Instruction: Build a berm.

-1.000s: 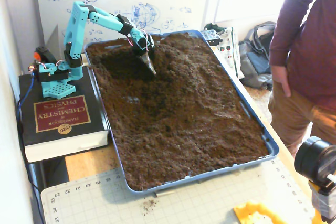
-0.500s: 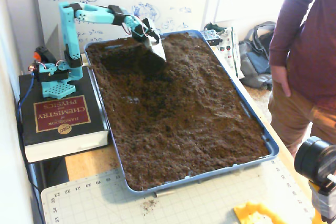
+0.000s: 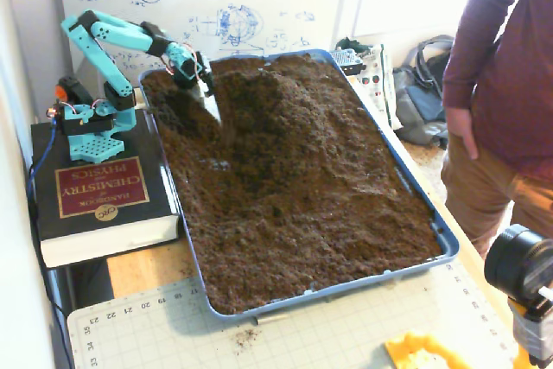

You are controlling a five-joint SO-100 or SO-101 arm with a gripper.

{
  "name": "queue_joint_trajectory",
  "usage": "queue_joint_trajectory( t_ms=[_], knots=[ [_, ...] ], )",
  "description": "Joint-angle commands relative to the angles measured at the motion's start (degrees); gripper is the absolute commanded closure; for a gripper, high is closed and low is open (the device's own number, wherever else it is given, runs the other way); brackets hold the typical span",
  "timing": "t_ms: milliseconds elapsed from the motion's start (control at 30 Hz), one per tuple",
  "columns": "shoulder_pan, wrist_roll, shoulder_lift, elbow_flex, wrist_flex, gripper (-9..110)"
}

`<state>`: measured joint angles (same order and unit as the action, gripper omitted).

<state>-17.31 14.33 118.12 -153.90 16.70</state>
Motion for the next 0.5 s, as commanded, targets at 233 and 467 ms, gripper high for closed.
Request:
queue_joint_trajectory(
  t_ms=[233,467],
  knots=[
    [-12.9,0.5,4.7,-4.5,0.0,101],
    [-14.8,0.5,1.0,-4.4,12.9,101]
  ],
)
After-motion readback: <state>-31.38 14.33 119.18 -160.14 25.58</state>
